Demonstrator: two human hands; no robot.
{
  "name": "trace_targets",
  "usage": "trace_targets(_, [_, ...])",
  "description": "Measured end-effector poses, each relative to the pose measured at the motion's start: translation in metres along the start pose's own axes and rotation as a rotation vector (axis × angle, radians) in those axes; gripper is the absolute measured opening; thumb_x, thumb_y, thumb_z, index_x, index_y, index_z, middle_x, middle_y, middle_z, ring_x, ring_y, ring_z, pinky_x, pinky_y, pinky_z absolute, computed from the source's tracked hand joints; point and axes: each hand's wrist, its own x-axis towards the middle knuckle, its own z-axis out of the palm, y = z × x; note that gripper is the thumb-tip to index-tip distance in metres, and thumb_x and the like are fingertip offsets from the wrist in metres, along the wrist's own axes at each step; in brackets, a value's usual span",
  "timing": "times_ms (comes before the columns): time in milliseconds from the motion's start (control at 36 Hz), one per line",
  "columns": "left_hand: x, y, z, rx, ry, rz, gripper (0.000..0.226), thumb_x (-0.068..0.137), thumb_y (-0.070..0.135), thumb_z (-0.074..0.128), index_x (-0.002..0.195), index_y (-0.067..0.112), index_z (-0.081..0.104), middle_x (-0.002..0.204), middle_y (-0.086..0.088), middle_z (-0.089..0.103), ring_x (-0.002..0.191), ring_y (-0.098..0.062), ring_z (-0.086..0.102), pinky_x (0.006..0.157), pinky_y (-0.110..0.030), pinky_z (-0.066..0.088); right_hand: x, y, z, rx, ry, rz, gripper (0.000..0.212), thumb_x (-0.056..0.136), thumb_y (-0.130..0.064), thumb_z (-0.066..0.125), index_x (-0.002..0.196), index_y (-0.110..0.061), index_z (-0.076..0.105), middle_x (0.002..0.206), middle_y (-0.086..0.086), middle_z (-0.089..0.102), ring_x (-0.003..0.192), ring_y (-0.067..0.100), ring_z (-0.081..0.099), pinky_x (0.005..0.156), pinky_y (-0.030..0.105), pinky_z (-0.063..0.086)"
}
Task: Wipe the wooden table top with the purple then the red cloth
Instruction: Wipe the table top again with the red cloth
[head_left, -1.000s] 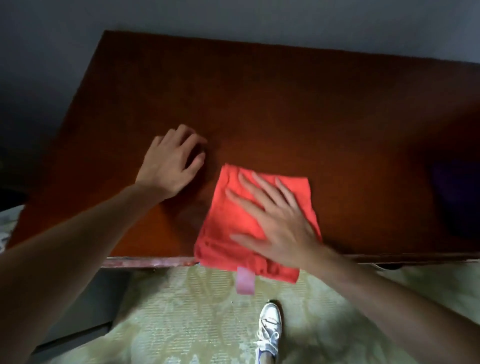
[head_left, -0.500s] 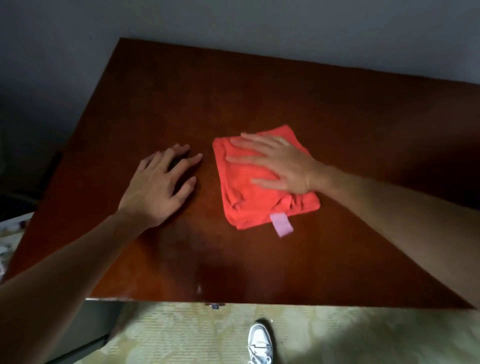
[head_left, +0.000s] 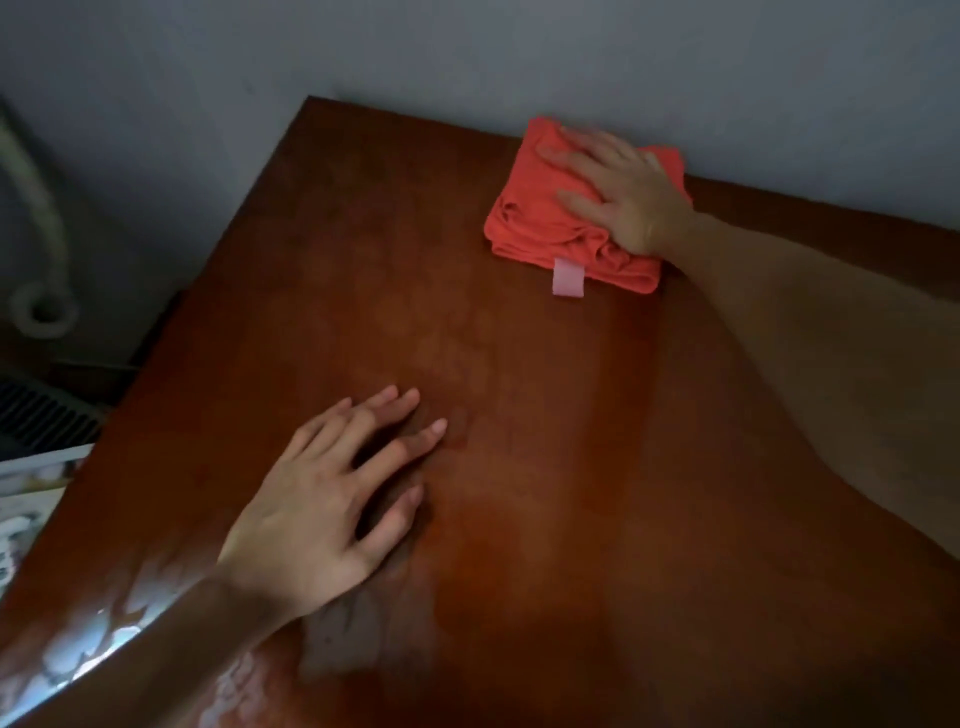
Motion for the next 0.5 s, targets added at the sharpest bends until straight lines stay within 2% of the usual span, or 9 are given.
trace_targets(139, [-0.001,-0.001,0.002,0.000,0.031,0.009,0.053,0.100,0.048,0.042,0.150,0.031,0.044,0.158,0.003,0.038,0.152,-0.012,0.024,0.123,-0.038,0.017,0.002,-0.009,0.005,0.036,0.053,0.154,0.078,0.087,-0.075,0.019,0.157,-0.043,0.030,0.169,-0.004,0.024,0.156,0.021,0.018,0.122,0.045,0.017])
trace_targets(250, [-0.002,-0.001,0.002,0.007,0.042,0.021,0.054,0.099,0.050,0.040,0.150,0.032,0.043,0.158,0.003,0.037,0.152,-0.013,0.024,0.124,-0.034,0.013,-0.017,-0.032,0.013,0.022,0.093,0.299,0.063,0.102,-0.065,0.032,0.159,-0.039,0.028,0.171,-0.004,0.017,0.158,0.020,0.011,0.125,0.044,0.008])
trace_targets(417, [-0.003,0.000,0.001,-0.050,0.092,0.027,0.053,0.098,0.055,0.037,0.142,0.028,0.049,0.149,0.000,0.042,0.144,-0.019,0.035,0.117,-0.035,0.020,-0.082,-0.099,0.026,0.013,0.091,0.350,0.064,0.102,-0.065,0.033,0.160,-0.040,0.024,0.172,-0.004,0.013,0.159,0.019,0.005,0.126,0.045,0.007])
trace_targets(500, [-0.005,0.000,-0.002,-0.176,0.194,-0.018,0.047,0.097,0.051,0.043,0.127,0.017,0.055,0.133,-0.005,0.048,0.126,-0.025,0.049,0.106,-0.042,0.037,-0.128,-0.145,0.036,-0.005,0.084,0.336,0.069,0.097,-0.069,0.027,0.160,-0.040,0.023,0.172,-0.004,0.014,0.159,0.019,0.006,0.126,0.045,0.008])
